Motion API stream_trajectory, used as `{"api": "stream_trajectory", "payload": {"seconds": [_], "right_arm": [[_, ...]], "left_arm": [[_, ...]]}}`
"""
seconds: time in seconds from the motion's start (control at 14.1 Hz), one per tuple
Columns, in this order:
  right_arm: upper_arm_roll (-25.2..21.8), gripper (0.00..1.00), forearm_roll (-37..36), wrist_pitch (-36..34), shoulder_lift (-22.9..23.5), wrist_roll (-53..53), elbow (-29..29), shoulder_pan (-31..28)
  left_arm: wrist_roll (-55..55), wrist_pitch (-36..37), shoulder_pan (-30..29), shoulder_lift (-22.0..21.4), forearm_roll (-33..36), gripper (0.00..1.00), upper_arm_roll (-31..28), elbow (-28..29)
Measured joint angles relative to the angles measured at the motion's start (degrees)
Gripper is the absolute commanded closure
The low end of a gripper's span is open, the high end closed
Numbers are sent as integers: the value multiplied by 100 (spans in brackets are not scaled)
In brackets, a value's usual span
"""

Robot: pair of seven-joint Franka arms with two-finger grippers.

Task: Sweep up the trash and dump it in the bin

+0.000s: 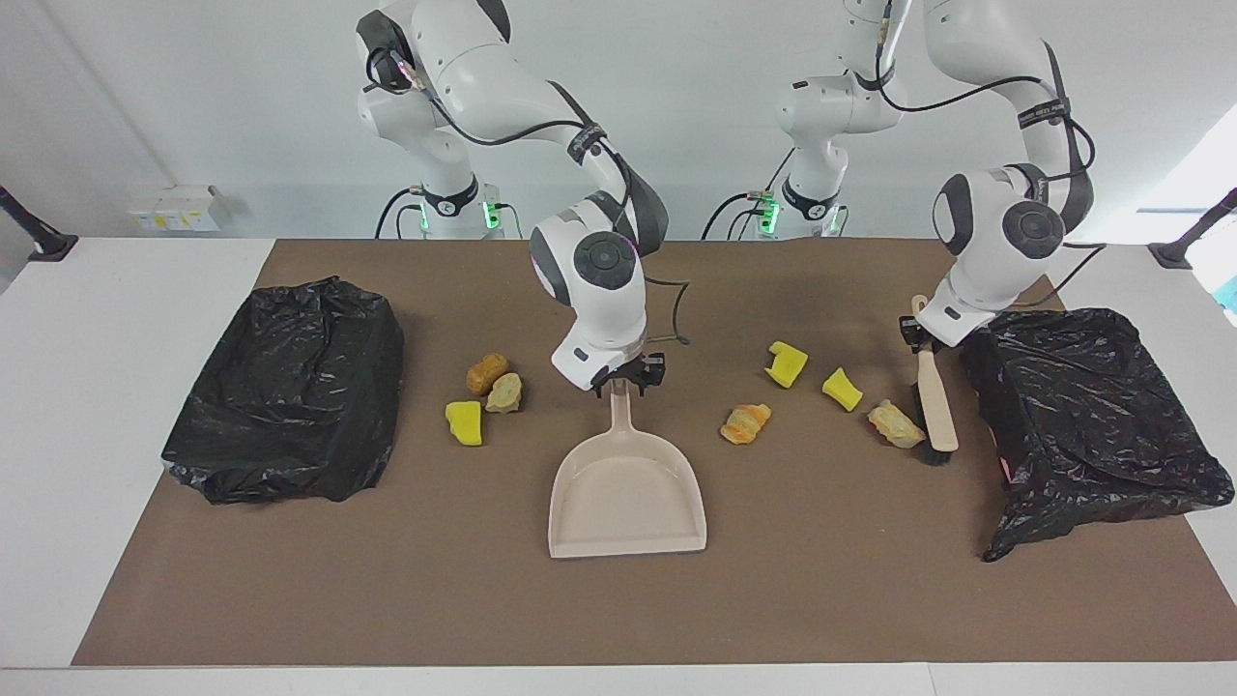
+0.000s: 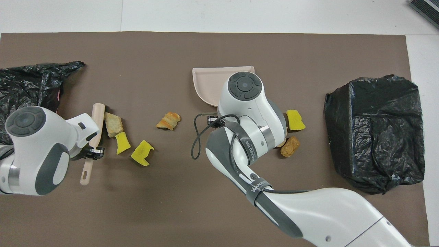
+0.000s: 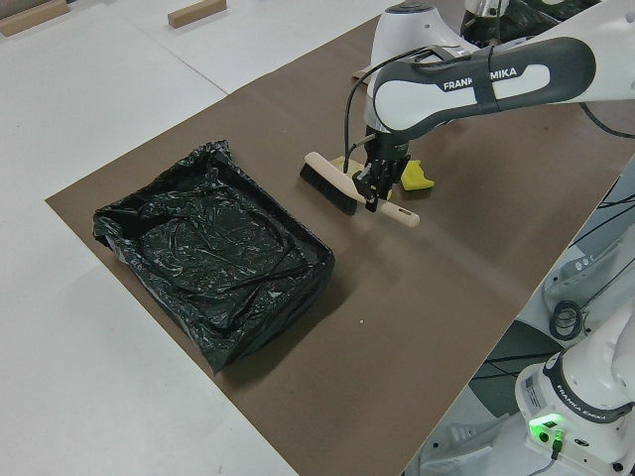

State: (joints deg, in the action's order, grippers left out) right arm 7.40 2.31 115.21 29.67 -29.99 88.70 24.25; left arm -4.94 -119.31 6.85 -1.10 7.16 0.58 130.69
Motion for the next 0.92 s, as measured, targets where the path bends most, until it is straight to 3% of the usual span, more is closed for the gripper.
{"api": "stream_trajectory", "payload": {"seconds": [0.35,0.64,0.92], "right_arm": [[-28,100,9,-255,-407,622,-14,-292],[-34,100,53,-1261,-1150,3284,110,-904],[-39,100,-43,-1373,-1624,5932,663,-1034]], "left_arm": [[-1212,-159,856,-76,-505,100,9,252],[-1673,-168,1418,-85,-731,100,16,257],[-1683,-126,1420,-92,-742,100,-89,3]]}}
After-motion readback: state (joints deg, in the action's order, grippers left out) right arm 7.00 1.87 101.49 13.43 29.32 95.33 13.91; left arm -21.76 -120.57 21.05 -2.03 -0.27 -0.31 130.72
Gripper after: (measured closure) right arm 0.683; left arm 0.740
